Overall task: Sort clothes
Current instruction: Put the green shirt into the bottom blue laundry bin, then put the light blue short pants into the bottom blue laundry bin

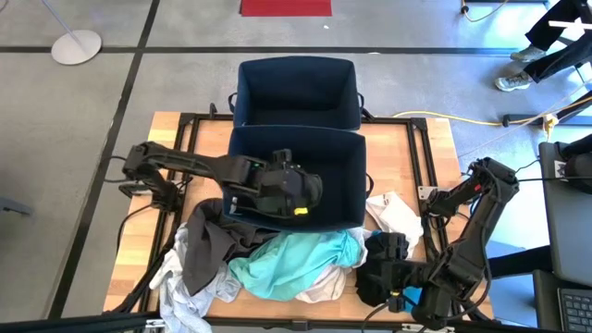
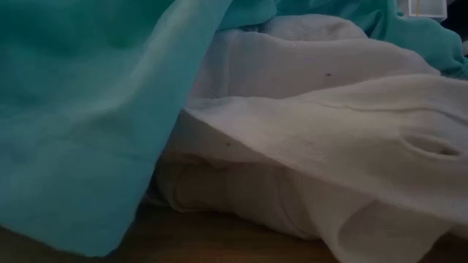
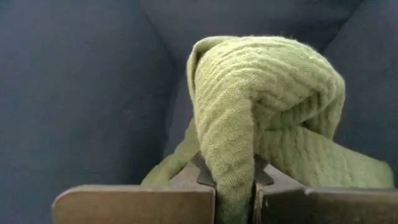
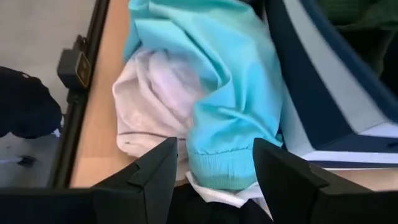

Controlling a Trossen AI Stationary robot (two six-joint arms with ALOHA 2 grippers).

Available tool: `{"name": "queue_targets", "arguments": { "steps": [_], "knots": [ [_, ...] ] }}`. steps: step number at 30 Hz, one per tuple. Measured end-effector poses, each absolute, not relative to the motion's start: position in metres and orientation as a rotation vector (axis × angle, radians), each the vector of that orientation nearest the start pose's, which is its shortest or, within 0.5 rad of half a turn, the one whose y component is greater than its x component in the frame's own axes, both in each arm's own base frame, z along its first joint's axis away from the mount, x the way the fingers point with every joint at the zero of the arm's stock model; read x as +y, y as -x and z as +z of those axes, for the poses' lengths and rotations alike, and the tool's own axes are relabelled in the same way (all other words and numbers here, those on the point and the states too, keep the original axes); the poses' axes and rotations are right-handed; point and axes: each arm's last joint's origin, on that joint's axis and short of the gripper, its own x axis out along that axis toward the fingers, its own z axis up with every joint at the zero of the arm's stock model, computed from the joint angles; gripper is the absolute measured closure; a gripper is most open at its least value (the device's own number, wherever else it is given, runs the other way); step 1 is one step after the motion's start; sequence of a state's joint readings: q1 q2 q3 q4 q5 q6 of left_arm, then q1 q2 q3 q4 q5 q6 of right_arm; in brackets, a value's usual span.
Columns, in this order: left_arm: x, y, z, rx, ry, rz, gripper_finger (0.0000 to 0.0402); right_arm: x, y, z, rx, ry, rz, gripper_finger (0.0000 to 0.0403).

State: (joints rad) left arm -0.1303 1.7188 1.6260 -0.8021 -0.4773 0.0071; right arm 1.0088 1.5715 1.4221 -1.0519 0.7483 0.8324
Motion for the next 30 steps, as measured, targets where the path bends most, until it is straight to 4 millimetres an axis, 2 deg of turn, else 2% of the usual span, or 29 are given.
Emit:
{"name": "queue_targets", "arguments": {
  "steps": [5,10,17,20,24,30],
  "knots": [
    [-0.026,-0.378,0.310,0.916,-0.279,0.339,0.0384,0.246,-0.179,0.288,0.776,0.144,-0.103,0.0194],
    [-0.020,-0.381,0.306,0.931,-0.288,0.348,0.0360,0.246,-0.179,0.274,0.763,0.141,-0.104,0.0194],
    [-0.017,-0.378,0.313,0.949,-0.255,0.368,0.0284,0.243,-0.183,0.269,0.750,0.149,-0.130,0.0194],
    [-0.018,-0.374,0.324,0.983,-0.245,0.346,0.0245,0.240,-0.187,0.269,0.757,0.142,-0.142,0.0194],
    [-0.025,-0.362,0.355,0.986,-0.224,0.342,0.0204,0.237,-0.194,0.269,0.778,0.096,-0.135,0.0194],
    [-0.050,-0.334,0.399,0.880,-0.157,0.314,0.0180,0.230,-0.202,0.268,0.792,0.078,-0.162,0.0194]
  ]
}}
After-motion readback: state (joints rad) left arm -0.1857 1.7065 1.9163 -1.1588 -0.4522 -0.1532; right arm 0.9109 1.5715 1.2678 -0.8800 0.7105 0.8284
